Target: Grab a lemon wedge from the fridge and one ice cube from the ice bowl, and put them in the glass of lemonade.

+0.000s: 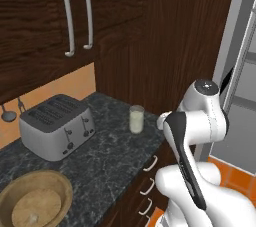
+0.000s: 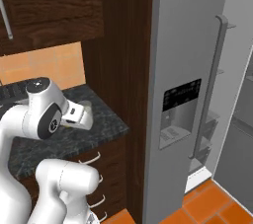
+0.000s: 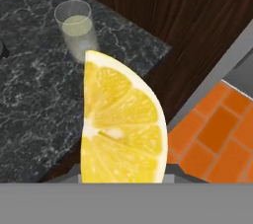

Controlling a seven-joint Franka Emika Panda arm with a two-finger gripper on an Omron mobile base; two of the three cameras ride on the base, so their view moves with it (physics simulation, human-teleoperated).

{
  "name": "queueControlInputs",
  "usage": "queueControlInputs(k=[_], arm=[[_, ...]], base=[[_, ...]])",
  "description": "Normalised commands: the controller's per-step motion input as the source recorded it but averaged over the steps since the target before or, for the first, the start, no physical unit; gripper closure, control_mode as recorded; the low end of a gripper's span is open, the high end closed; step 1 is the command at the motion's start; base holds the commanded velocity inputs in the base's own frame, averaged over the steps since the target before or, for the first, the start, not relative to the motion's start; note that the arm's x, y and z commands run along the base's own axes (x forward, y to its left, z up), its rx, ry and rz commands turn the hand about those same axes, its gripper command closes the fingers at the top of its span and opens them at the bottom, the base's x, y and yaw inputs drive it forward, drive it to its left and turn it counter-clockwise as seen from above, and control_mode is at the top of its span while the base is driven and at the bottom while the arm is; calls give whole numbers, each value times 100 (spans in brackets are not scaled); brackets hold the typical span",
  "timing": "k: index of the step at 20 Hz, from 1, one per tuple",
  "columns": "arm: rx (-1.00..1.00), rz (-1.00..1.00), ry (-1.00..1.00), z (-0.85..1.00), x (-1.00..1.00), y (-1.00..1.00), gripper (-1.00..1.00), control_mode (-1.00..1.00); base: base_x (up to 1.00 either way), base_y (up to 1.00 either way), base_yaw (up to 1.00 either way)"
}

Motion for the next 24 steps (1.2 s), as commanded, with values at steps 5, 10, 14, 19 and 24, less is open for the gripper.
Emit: queueControlInputs(k=[5, 10, 14, 19, 24], arm=[[0, 0, 0, 0, 0, 1, 100, -100], [0, 0, 0, 0, 0, 0, 100, -100], [0, 0, 0, -1, 1, 0, 100, -100], [-7, 11, 0, -3, 0, 5, 100, -100], [-15, 49, -8, 0, 4, -10, 100, -100]], base=[[0, 0, 0], [0, 0, 0], [0, 0, 0], [0, 0, 0], [0, 0, 0]])
